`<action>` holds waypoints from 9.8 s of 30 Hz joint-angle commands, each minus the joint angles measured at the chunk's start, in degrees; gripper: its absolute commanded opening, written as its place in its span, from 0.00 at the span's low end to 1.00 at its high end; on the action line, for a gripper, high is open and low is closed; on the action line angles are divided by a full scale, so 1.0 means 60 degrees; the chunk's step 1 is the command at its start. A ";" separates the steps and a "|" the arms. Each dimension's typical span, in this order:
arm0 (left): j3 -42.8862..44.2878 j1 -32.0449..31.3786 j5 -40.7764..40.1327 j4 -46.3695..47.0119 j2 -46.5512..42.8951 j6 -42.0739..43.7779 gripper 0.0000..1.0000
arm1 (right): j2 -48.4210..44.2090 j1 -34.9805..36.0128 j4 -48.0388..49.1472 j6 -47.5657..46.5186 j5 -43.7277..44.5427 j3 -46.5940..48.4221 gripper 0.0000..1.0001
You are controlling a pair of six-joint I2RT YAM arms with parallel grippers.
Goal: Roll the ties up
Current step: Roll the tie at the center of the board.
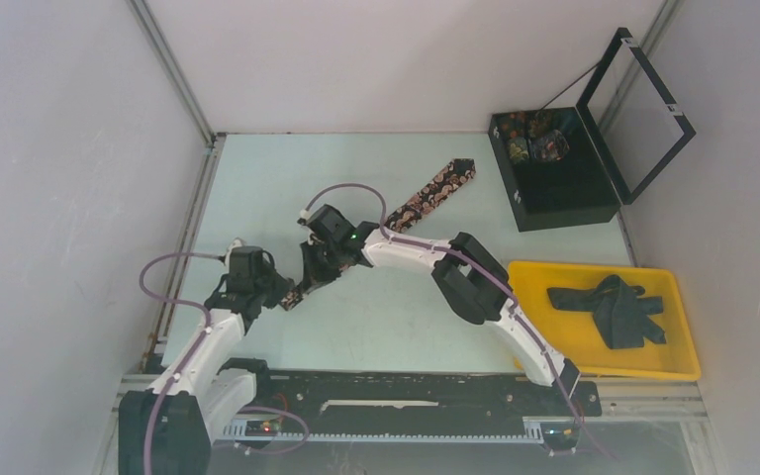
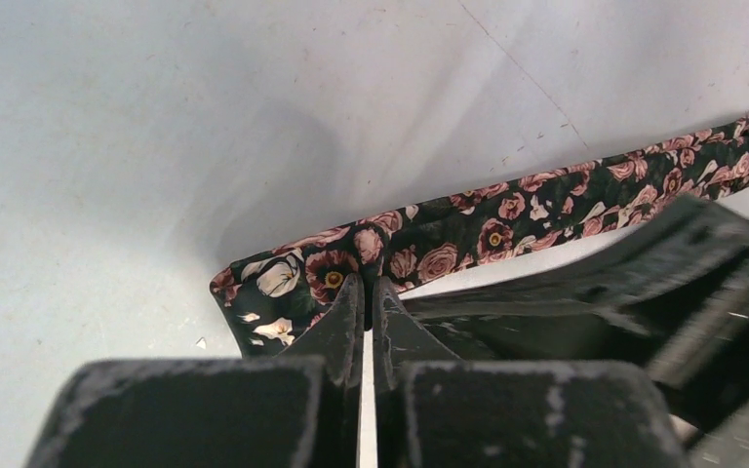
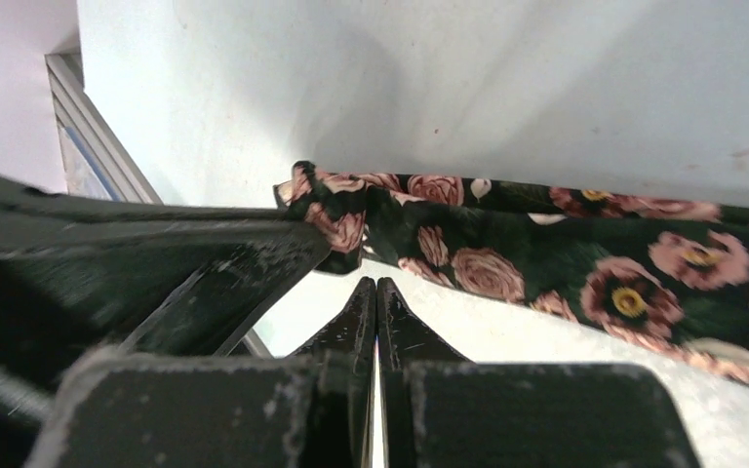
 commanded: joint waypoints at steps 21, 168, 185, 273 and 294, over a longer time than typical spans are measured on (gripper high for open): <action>-0.0710 -0.0340 0.0719 0.1684 0.0718 0.0232 0.15 | -0.1733 -0.0549 0.0678 -0.0269 -0.0010 -0.1601 0.00; -0.1806 -0.0365 -0.1662 -0.0188 -0.2871 -0.0924 0.45 | 0.0915 -0.0877 0.0484 -0.0129 -0.1779 0.0362 0.03; -0.2180 -0.0358 -0.1434 0.0892 -0.1846 -0.1223 0.41 | 0.0765 -0.0902 0.0775 -0.0123 -0.1763 -0.0208 0.01; 0.0383 -0.0371 -0.1340 -0.2015 -0.2836 -0.0873 0.00 | 0.1522 0.0632 -0.0826 -0.0420 -0.1315 0.3055 0.16; -0.0122 -0.0357 -0.1405 -0.0952 -0.1606 -0.0704 0.00 | 0.1224 0.0275 -0.0471 -0.0350 -0.1448 0.2291 0.15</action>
